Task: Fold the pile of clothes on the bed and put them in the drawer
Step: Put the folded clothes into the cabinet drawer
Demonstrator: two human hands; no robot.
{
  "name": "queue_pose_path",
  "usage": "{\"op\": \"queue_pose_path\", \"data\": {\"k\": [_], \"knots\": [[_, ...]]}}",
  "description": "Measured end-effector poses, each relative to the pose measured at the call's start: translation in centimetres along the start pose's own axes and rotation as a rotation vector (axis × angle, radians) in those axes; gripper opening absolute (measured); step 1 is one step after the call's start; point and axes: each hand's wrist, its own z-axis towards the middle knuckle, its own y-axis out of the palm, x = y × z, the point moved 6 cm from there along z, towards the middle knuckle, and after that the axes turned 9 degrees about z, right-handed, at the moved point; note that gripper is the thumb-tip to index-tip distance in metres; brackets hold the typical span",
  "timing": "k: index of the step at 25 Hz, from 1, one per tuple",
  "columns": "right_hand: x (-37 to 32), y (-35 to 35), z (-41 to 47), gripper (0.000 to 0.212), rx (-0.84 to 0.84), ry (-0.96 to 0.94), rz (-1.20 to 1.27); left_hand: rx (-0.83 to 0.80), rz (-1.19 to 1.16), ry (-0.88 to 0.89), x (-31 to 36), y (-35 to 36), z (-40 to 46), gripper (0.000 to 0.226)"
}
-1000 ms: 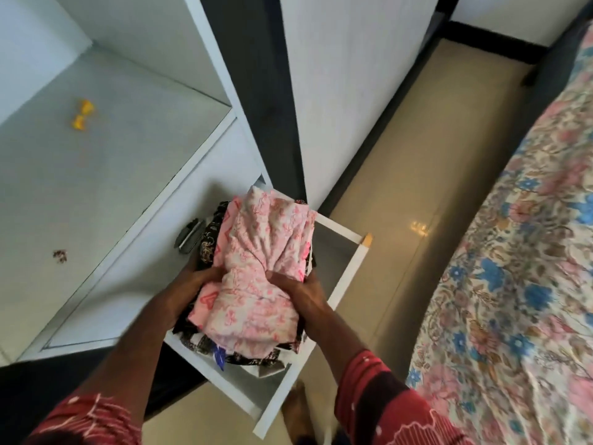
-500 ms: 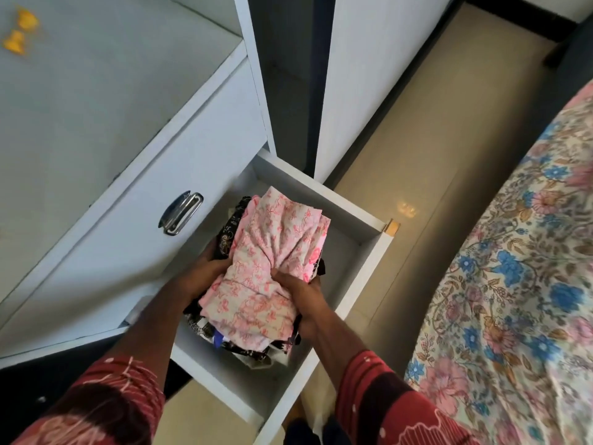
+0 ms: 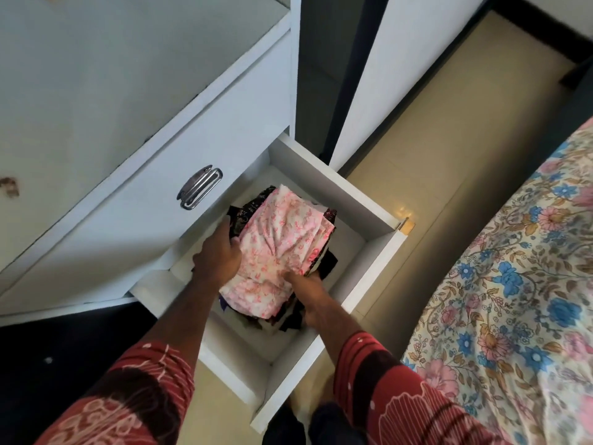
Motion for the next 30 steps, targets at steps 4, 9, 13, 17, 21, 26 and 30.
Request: {"op": "queue_pose_path", "data": {"k": [4,9,13,17,21,26,30], "knots": [[-2.6,0.3,-1.7,0.095,0.071,-0.256,-0.689,0.236,0.089,0.192,2.7,-1.2,-5.2,0.041],[-6.5,0.7,-5.0,0.062,0.1,-0.809,-1.275,0.359,-0.041,0.195,4.7,0.9,-8.8,0.03],[-8.1,0.0,-5.0,0.037,-0.071,-1.114,-1.463,0.468,-0.072,0.161,6.4,3.8,-9.5,0.021],[-8.3,-1.2,-4.2,0.022,-0.298,-1.312,-1.45,0.531,-0.135,0.159,8.9,6.4,-10.0,0.013],[-8.0,-1.8,-4.4,0.018,-0.32,-1.499,-1.32,0.677,-0.194,0.18,9.8,7.5,-10.6,0.01],[-8.8,-3.2,-5.8,0.02,-0.333,-1.724,-1.015,0.886,-0.065,0.197,10.7,8.2,-12.4,0.009],[-5.2,-10.9,-7.6,0.027,-0.389,-1.866,-0.806,1.057,0.081,0.233,12.5,12.9,-19.3,0.011]]}}
